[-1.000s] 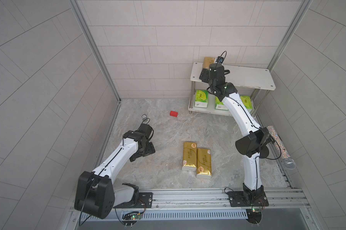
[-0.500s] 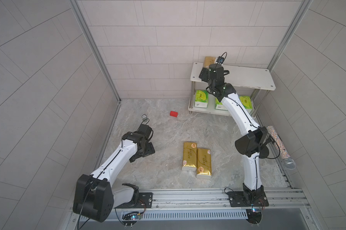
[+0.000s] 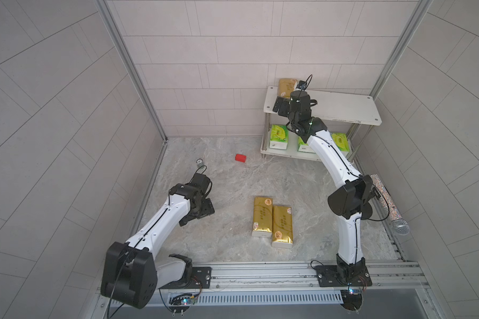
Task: Place the tissue boxes on the shelf by color
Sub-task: Place a box of tissues on the shelf.
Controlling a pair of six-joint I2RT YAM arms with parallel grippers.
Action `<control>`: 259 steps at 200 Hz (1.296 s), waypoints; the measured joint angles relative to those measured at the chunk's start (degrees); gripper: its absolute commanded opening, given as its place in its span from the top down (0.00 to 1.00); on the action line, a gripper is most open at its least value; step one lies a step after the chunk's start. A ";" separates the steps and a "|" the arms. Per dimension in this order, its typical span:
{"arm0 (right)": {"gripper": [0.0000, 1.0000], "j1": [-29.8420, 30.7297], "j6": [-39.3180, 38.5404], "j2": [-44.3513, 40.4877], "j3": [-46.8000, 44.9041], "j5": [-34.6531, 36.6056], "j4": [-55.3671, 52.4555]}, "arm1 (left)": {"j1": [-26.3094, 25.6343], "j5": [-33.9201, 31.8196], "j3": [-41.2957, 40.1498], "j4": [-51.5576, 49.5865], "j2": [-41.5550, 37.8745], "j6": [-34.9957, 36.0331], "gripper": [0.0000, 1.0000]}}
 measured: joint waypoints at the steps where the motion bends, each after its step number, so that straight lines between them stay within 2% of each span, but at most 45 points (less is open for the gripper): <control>1: 0.00 0.00 -0.02 -0.07 -0.09 -0.02 0.00 | 0.00 0.00 0.00 0.00 0.00 0.00 0.04; 132: 0.00 -3.72 -1.68 -11.52 -12.41 -12.04 3.19 | 0.00 0.22 -0.46 0.81 0.00 -0.20 0.04; 167: 0.13 -4.50 -1.25 -11.87 -12.70 -16.90 3.91 | 0.00 0.24 -0.52 1.01 -0.02 -0.44 0.04; 203: 0.21 -6.27 0.07 -11.89 -13.64 -20.11 5.03 | 0.00 0.44 -0.96 1.16 -0.26 -0.50 0.05; 259: 0.27 -5.86 2.78 -13.05 -17.05 -17.62 8.70 | -0.02 1.03 -0.96 1.22 -0.31 -0.63 0.05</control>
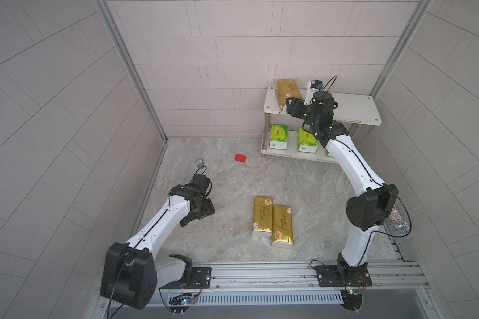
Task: Place the tissue boxes on the shelf by color
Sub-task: Place a box of tissues on the shelf.
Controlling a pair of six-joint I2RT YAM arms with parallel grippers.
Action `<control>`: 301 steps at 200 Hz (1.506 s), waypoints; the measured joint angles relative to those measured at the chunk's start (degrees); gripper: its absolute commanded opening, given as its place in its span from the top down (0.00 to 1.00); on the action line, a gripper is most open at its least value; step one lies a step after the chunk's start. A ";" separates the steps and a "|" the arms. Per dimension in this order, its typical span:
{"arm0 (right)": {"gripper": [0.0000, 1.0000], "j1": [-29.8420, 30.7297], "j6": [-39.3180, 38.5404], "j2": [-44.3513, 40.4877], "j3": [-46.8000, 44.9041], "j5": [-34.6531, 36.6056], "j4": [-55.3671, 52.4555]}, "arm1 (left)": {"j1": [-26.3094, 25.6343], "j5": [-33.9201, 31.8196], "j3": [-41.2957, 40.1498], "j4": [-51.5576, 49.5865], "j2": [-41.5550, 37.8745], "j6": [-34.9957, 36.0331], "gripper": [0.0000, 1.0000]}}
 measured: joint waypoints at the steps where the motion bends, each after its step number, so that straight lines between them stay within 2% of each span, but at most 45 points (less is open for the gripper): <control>1: 0.27 0.00 0.00 0.00 0.00 0.00 0.00 | 0.00 0.00 0.00 0.00 0.00 0.00 0.05; 39: 0.27 2.69 0.33 -0.09 0.00 7.58 0.07 | 0.02 0.20 0.00 -0.02 -0.07 0.00 0.05; 81: 0.27 6.27 0.33 3.37 7.13 16.55 -4.76 | 0.02 0.28 0.00 -0.13 -0.74 0.00 0.05; 135: 0.27 6.69 0.28 7.56 12.55 21.84 -6.97 | 0.02 0.52 0.00 -0.31 -1.25 0.09 0.05; 203: 0.27 6.71 0.35 10.38 15.85 24.68 -6.95 | 0.02 0.52 0.00 -0.31 -1.25 0.26 0.05; 301: 0.25 6.62 0.37 13.00 18.62 23.63 -6.05 | 0.00 0.48 -0.07 -0.26 -0.96 0.96 0.05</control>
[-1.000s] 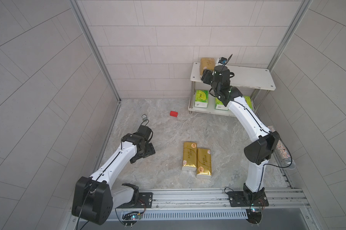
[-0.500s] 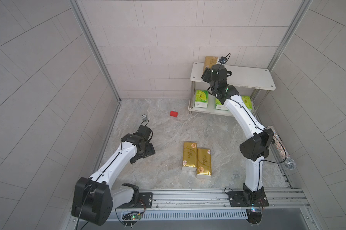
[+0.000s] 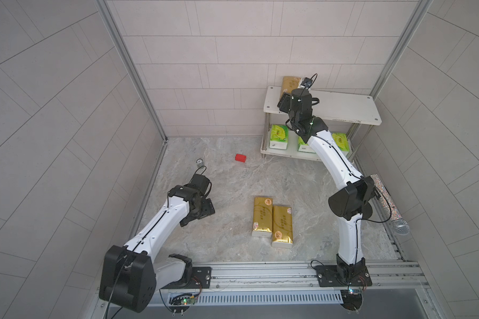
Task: Place the tissue boxes on the shelf by color
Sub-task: Place a box of tissues on the shelf.
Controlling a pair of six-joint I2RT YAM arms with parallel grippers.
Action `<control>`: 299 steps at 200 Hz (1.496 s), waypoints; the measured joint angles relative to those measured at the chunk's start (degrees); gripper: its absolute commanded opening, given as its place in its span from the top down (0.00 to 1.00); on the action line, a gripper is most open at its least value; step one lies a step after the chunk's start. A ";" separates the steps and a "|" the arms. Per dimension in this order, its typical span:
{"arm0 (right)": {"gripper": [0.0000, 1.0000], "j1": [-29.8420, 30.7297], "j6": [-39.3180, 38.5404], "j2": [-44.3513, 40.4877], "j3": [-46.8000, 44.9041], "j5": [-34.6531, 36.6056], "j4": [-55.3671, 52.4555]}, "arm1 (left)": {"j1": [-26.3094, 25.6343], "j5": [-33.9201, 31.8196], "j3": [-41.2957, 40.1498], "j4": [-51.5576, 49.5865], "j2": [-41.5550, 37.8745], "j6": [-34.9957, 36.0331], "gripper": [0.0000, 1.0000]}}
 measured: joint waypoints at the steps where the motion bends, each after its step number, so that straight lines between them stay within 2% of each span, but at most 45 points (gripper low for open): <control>1: 0.25 0.00 0.00 0.02 0.02 -0.02 0.02 | 0.00 0.00 0.00 0.00 0.02 0.00 0.05; 37: 0.23 -0.24 0.76 0.46 0.31 -0.79 0.59 | 0.00 -0.02 0.00 0.09 0.81 0.33 0.05; 77: 0.10 -0.37 1.49 0.50 0.31 -1.77 0.72 | 0.02 0.00 0.00 0.33 0.87 0.35 0.05; 124: 0.03 -0.74 1.73 0.50 0.11 -3.50 0.79 | 0.02 0.00 0.00 0.39 0.87 0.35 0.05; 225: 0.00 -1.77 1.29 -1.33 -2.05 -7.10 2.14 | 0.02 -0.04 0.00 0.44 0.87 0.33 0.05; 262: 0.00 -1.99 0.44 -5.75 -5.57 -8.96 2.40 | 0.00 -0.09 0.00 0.44 0.87 0.50 0.05; 299: 0.00 -2.82 -0.79 -14.67 -13.14 -11.43 1.51 | -0.68 -0.28 0.46 0.39 1.62 1.46 0.05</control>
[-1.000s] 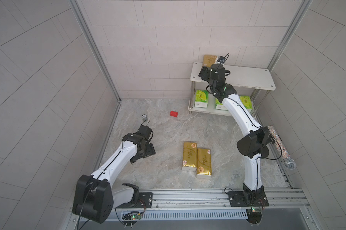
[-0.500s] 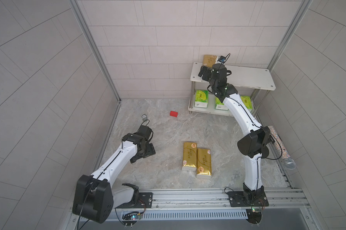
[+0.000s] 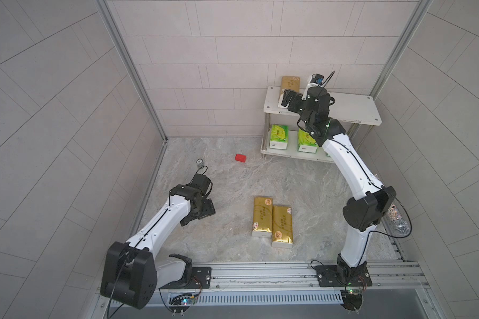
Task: Place the tissue boxes on the shelf by color
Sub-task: Place a box of tissues on the shelf, then pick up the box of tissues from the center of the board.
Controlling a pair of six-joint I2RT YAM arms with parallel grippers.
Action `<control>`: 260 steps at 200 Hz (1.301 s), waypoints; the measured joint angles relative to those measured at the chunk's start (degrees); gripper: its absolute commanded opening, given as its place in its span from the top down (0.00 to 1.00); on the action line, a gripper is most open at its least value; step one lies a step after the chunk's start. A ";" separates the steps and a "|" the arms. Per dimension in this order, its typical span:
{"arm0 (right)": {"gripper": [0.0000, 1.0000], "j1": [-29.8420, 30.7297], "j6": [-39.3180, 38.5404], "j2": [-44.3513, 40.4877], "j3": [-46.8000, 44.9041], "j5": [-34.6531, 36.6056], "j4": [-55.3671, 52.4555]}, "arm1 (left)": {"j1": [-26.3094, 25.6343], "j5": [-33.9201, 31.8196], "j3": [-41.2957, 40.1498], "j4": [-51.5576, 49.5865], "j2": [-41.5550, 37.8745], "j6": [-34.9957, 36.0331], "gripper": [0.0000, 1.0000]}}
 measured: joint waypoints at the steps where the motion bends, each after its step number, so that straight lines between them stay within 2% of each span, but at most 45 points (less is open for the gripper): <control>1: 0.00 -0.09 -0.04 -0.42 -0.33 -0.07 -0.04 | -0.09 0.00 0.07 0.00 0.09 0.00 0.05; 37: 0.00 -2.19 -1.66 -11.72 -9.68 -3.15 -6.03 | -4.50 -1.60 3.10 0.02 2.25 0.50 0.05; 81: 0.00 -2.36 -4.28 -24.55 -20.02 -6.88 -21.35 | -11.52 -4.44 6.93 0.02 5.75 0.55 0.05; 113: 0.00 -2.34 -3.13 -34.29 -35.01 -11.08 -28.68 | -14.73 -5.57 7.98 -0.04 7.23 0.44 0.05; 114: 0.00 -2.27 -2.78 -35.47 -37.48 -11.50 -29.49 | -14.82 -5.57 7.98 -0.02 7.30 0.42 0.05; 129: 0.00 -1.97 -1.75 -37.46 -42.53 -12.85 -32.44 | -15.37 -5.70 8.00 -0.11 7.74 0.35 0.05; 149: 0.00 1.01 1.20 -41.07 -52.61 -15.41 -33.11 | -15.78 -6.01 8.00 -0.13 8.33 0.28 0.05; 163: 0.00 5.44 3.78 -42.56 -58.12 -16.59 -33.46 | -16.00 -6.10 8.00 -0.13 8.61 0.22 0.05; 201: 0.00 17.18 9.81 -42.53 -65.92 -16.00 -32.00 | -16.31 -6.27 8.00 -0.11 8.83 0.15 0.05; 260: 0.00 22.71 16.61 -41.05 -72.28 -14.34 -26.10 | -16.68 -6.40 7.98 -0.15 8.39 -0.50 0.05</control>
